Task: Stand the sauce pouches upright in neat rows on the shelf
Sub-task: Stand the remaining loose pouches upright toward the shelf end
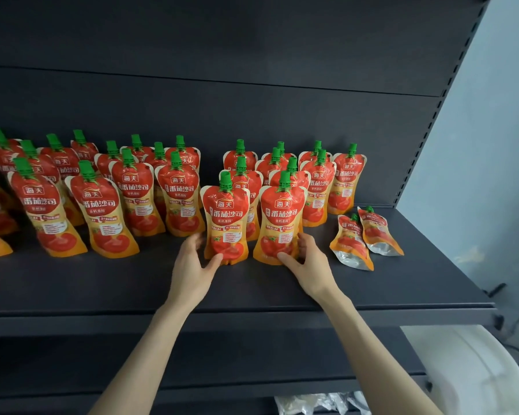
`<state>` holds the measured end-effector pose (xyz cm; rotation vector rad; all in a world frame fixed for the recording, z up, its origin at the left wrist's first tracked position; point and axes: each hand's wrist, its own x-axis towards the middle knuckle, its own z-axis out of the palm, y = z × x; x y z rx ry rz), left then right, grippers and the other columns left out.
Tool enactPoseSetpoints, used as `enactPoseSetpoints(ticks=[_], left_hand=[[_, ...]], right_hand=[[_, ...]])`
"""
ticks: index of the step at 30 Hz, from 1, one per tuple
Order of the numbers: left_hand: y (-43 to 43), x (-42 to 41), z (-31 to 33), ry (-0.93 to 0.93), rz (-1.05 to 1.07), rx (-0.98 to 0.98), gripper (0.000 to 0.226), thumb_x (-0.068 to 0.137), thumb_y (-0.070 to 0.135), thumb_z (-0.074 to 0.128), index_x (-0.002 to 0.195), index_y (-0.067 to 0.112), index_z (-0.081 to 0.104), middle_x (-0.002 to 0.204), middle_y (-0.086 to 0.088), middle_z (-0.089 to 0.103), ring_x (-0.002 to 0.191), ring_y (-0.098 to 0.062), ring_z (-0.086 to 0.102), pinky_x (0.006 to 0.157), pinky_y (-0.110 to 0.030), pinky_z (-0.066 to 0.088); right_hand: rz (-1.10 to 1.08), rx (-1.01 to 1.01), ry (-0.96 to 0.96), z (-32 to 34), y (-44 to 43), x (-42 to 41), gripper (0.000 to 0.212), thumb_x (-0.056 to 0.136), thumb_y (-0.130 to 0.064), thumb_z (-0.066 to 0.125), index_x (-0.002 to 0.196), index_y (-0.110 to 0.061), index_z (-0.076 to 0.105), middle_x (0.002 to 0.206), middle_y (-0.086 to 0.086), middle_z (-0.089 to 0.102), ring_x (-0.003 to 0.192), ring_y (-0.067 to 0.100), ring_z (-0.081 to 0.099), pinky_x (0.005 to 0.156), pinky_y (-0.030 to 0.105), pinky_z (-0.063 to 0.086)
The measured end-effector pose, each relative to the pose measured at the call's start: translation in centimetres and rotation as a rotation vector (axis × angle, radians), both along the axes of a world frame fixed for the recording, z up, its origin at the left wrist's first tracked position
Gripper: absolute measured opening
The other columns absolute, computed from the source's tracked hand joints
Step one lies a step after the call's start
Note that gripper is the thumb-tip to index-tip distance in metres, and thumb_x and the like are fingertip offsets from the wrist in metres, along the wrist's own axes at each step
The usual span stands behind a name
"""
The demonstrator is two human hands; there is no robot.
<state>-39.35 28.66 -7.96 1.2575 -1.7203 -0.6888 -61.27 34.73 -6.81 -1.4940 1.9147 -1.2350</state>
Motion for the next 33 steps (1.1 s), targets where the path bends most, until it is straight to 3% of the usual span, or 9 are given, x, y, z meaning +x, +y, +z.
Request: enactPoseSetpoints(ticks=[2, 4, 6, 8, 13, 17, 22, 28, 33], left_hand=[[1.0, 0.2, -0.2, -0.056, 0.076, -0.086, 0.050, 0.083, 0.023, 0.068, 0.127, 0.009, 0.048, 0.125, -0.008, 0.053, 0.118, -0.022, 0.050, 0.094, -0.031, 0.042], [2.7, -0.4, -0.1, -0.032, 0.072, -0.148, 0.038, 0.083, 0.019, 0.067, 0.118, 0.011, 0.055, 0.115, -0.003, 0.057, 0.107, -0.014, 0.054, 0.086, -0.023, 0.044], [4.3, -1.9, 0.3, 0.007, -0.014, -0.160, 0.026, 0.083, 0.016, 0.067, 0.108, 0.014, 0.059, 0.104, 0.004, 0.061, 0.095, -0.003, 0.056, 0.077, -0.011, 0.042], [5.4, -4.1, 0.7, 0.008, -0.120, -0.159, 0.016, 0.084, 0.015, 0.066, 0.099, 0.016, 0.062, 0.095, 0.009, 0.064, 0.089, -0.001, 0.059, 0.072, -0.009, 0.045], [6.8, -11.7, 1.4, 0.012, -0.304, -0.158, 0.006, 0.086, 0.014, 0.064, 0.090, 0.018, 0.065, 0.084, 0.009, 0.067, 0.081, -0.003, 0.061, 0.071, -0.016, 0.049], [6.3, -18.4, 1.4, -0.030, -0.277, -0.240, 0.006, 0.085, 0.014, 0.064, 0.092, 0.016, 0.064, 0.089, 0.007, 0.062, 0.085, -0.006, 0.058, 0.076, -0.027, 0.050], [5.4, -25.1, 1.3, -0.150, -0.068, -0.204, 0.028, 0.082, 0.026, 0.067, 0.107, 0.014, 0.061, 0.108, -0.001, 0.058, 0.102, -0.020, 0.054, 0.086, -0.040, 0.047], [4.8, -28.8, 1.1, -0.204, 0.091, 0.058, 0.049, 0.084, 0.039, 0.062, 0.124, 0.012, 0.049, 0.121, -0.007, 0.053, 0.111, -0.025, 0.051, 0.082, -0.028, 0.036], [3.2, -29.1, 1.7, -0.221, 0.124, 0.231, 0.065, 0.082, 0.052, 0.060, 0.130, 0.010, 0.045, 0.114, -0.003, 0.064, 0.112, -0.026, 0.056, 0.092, -0.038, 0.043]], right_hand=[[-0.024, -0.030, 0.070, -0.1, 1.0, -0.4, 0.051, 0.086, -0.030, 0.065, 0.130, -0.014, 0.046, 0.124, 0.002, 0.058, 0.114, 0.019, 0.053, 0.095, 0.035, 0.046], [-0.052, -0.060, 0.123, 0.1, 2.3, -1.1, 0.039, 0.088, -0.028, 0.063, 0.122, -0.013, 0.054, 0.118, 0.000, 0.060, 0.111, 0.016, 0.054, 0.092, 0.029, 0.044], [-0.083, -0.087, 0.141, 0.5, 3.5, -2.1, 0.029, 0.088, -0.026, 0.062, 0.115, -0.014, 0.060, 0.109, -0.001, 0.062, 0.105, 0.014, 0.057, 0.088, 0.027, 0.046], [-0.121, -0.115, 0.136, 1.0, 4.7, -3.5, 0.022, 0.088, -0.022, 0.062, 0.109, -0.015, 0.063, 0.103, -0.001, 0.064, 0.099, 0.013, 0.059, 0.087, 0.031, 0.049], [-0.205, -0.137, 0.200, 2.3, 6.5, -8.7, 0.013, 0.089, -0.021, 0.061, 0.101, -0.017, 0.066, 0.095, -0.003, 0.067, 0.091, 0.015, 0.061, 0.079, 0.030, 0.049], [-0.190, -0.142, 0.204, 2.2, 6.3, -14.0, 0.015, 0.088, -0.019, 0.061, 0.102, -0.016, 0.067, 0.100, -0.004, 0.067, 0.092, 0.016, 0.062, 0.081, 0.034, 0.051], [-0.154, -0.125, 0.223, 2.1, 4.8, -19.6, 0.013, 0.091, -0.022, 0.059, 0.100, -0.016, 0.067, 0.097, -0.002, 0.062, 0.090, 0.016, 0.058, 0.075, 0.026, 0.044], [-0.059, -0.011, 0.167, 1.0, 2.1, -23.4, 0.018, 0.090, -0.027, 0.057, 0.100, -0.014, 0.065, 0.097, -0.002, 0.057, 0.093, 0.019, 0.057, 0.078, 0.036, 0.049], [-0.133, 0.139, 0.164, -0.2, -0.6, -24.8, 0.044, 0.086, -0.046, 0.058, 0.114, -0.012, 0.055, 0.112, 0.006, 0.054, 0.105, 0.026, 0.050, 0.086, 0.036, 0.042]])
